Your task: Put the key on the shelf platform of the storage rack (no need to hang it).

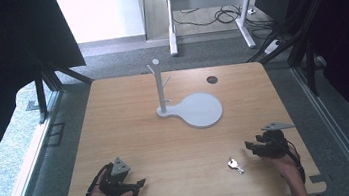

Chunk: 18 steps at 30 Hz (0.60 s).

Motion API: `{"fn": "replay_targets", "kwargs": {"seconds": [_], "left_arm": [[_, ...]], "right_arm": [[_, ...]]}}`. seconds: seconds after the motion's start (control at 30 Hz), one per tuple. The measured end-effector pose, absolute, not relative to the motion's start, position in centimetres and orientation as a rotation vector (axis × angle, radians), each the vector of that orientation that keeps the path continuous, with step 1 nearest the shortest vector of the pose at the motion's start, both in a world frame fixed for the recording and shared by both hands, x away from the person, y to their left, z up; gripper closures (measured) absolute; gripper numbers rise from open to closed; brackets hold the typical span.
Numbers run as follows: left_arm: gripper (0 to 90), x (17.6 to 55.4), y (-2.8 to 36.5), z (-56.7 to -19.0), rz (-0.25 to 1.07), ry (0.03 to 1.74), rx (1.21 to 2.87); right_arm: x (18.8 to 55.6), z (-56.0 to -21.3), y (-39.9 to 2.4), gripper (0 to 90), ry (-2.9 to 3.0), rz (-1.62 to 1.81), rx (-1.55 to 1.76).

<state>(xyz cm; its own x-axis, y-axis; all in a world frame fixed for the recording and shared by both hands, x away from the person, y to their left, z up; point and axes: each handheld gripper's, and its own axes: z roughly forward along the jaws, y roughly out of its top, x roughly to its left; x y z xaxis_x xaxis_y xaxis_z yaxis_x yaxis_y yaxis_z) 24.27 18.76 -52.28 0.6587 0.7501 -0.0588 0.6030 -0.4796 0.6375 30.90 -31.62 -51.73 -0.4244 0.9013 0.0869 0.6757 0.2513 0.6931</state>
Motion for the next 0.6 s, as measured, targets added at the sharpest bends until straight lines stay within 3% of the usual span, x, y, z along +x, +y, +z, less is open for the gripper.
{"fn": "replay_targets", "kwargs": {"seconds": [0.6], "left_arm": [[26.0,24.2,18.4,-52.4,0.294,1.037,2.243]], "right_arm": [[30.4,-48.4,-29.8,50.6,2.389,0.907,1.353]]}}
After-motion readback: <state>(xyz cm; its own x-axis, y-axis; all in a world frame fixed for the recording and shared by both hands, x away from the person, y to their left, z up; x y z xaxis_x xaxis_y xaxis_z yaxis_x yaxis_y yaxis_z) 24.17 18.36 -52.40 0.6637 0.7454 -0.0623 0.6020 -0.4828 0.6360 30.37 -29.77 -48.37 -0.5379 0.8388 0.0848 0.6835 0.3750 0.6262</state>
